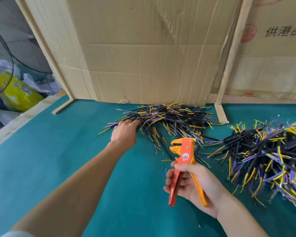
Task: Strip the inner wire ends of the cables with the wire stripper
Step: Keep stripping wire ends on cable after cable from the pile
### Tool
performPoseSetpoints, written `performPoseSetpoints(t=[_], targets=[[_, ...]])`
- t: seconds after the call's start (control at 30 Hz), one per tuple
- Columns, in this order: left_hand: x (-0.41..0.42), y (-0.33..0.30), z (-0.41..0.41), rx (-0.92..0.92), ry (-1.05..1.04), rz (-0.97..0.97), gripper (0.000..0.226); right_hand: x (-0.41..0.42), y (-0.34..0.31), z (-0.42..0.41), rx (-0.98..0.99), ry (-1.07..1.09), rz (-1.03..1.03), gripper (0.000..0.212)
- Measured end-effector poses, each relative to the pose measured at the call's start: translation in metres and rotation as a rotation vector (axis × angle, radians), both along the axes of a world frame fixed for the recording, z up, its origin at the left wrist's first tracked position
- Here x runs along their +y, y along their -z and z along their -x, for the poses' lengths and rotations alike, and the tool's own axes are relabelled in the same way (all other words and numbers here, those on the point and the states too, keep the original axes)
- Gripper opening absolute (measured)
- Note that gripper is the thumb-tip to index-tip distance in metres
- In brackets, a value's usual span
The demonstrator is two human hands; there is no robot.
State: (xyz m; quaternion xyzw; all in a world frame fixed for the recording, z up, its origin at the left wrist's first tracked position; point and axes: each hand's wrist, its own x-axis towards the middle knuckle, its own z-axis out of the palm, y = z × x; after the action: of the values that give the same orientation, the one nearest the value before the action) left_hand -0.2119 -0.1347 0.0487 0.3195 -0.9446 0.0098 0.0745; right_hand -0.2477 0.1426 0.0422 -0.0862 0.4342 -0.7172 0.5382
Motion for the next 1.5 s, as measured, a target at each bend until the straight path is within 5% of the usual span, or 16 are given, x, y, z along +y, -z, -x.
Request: performPoseSetpoints(t=[0.13, 0.27, 0.53, 0.67, 0.83, 1.0, 1.23, 1.5], targets=[[-0.006, 0.01, -0.007, 0.034, 0.02, 0.214, 0.022, 0.001, 0.002, 0.002, -0.009, -0.014, 0.012, 0.04], [-0.004, 0.004, -0.013, 0.107, 0.046, 0.19, 0.014, 0.001, 0.004, 0.003, -0.017, -0.028, 0.032, 0.04], [0.059, -0.01, -0.033, 0.571, 0.03, -0.437, 0.012, 0.005, 0.005, 0.011, -0.015, -0.017, 0.03, 0.043], [0.093, -0.003, -0.039, 0.762, 0.136, -0.922, 0.016, 0.022, 0.0, 0.034, 0.02, 0.103, 0.08, 0.045], [0.114, 0.012, -0.042, 0.855, 0.219, -1.24, 0.024, 0.056, -0.003, 0.07, 0.05, 0.356, 0.181, 0.029], [0.121, 0.03, -0.049, 0.905, 0.218, -1.43, 0.028, 0.057, -0.004, 0.068, 0.089, 0.367, 0.209, 0.031], [0.125, 0.036, -0.054, 0.905, 0.323, -1.459, 0.03, 0.014, -0.001, 0.022, 0.194, 0.142, 0.214, 0.057], [0.127, 0.037, -0.053, 0.854, 0.386, -1.441, 0.024, 0.001, 0.006, 0.01, 0.147, 0.057, 0.188, 0.049]])
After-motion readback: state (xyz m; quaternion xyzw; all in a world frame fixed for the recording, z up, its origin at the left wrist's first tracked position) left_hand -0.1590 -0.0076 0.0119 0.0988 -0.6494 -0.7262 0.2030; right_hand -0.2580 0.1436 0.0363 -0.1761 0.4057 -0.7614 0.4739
